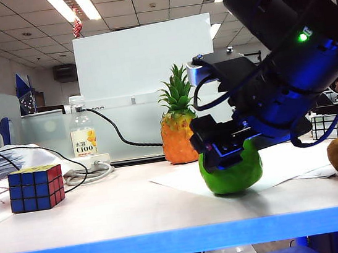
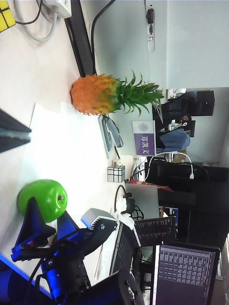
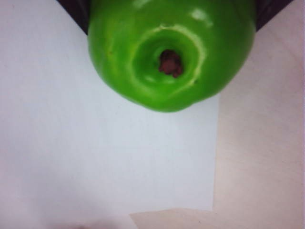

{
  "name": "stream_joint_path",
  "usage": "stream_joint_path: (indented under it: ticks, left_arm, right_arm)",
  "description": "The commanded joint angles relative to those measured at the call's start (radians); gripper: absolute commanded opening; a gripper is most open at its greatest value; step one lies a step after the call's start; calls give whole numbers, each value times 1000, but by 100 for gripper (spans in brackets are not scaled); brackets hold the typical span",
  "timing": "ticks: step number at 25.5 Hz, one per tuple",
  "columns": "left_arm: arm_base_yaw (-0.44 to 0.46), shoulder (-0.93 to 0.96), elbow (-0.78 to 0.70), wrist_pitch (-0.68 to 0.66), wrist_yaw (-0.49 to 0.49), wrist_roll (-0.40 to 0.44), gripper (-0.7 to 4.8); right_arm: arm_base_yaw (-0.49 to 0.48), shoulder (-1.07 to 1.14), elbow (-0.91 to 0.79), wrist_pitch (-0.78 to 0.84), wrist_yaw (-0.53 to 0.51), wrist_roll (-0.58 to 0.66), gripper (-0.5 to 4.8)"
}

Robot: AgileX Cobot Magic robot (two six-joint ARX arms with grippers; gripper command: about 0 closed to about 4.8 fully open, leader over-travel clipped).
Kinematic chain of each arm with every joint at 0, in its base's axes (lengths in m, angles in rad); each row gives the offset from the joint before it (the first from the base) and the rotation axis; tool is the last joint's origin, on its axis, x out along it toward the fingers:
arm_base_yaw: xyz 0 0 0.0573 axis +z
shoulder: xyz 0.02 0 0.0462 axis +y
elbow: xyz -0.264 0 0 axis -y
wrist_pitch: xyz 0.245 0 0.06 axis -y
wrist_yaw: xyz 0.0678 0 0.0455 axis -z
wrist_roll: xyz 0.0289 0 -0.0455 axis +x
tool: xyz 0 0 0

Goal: Arrange all the fruits from large to small from left to right in a row.

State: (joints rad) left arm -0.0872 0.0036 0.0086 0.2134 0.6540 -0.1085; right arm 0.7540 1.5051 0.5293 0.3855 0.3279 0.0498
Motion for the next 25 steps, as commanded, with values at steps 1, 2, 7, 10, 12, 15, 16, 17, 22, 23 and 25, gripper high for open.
stream_joint_path:
  ticks: [1,2,7,10,12,15,16,17,22,23,25]
  left_arm:
    - [0,-2,1,11,5,0,-6]
    - [0,-2,1,11,5,0,-6]
    - [0,-2,1,11,5,-1,-6]
    - [0,-2,1,11,5,-4,-6]
    - [0,-2,1,11,19,-4,-6]
    - [0,-2,1,11,21,-4,-6]
    - [0,-2,1,11,21,-4,-6]
    - [0,-2,1,11,21,-4,-6]
    - [0,-2,1,11,21,-4,-6]
    - [0,-2,1,11,21,-4,-6]
    - [0,-2,1,11,21,-4,-6]
  right_arm:
    - [14,3,-7,-45,-20,10,141]
    - [16,3,-7,-45,-21,11,156]
    - [35,3,-7,-46,-14,31,275]
    - [40,3,-7,-48,-13,45,372]
    - [40,3,-7,-49,-11,51,428]
    - [40,3,-7,-52,-8,55,475]
    - [40,3,-7,-50,-8,55,479]
    - [40,3,-7,-45,-8,55,479]
    - [38,2,-6,25,-4,55,479]
    - [38,2,-6,34,4,54,479]
    - [38,2,-6,45,14,51,479]
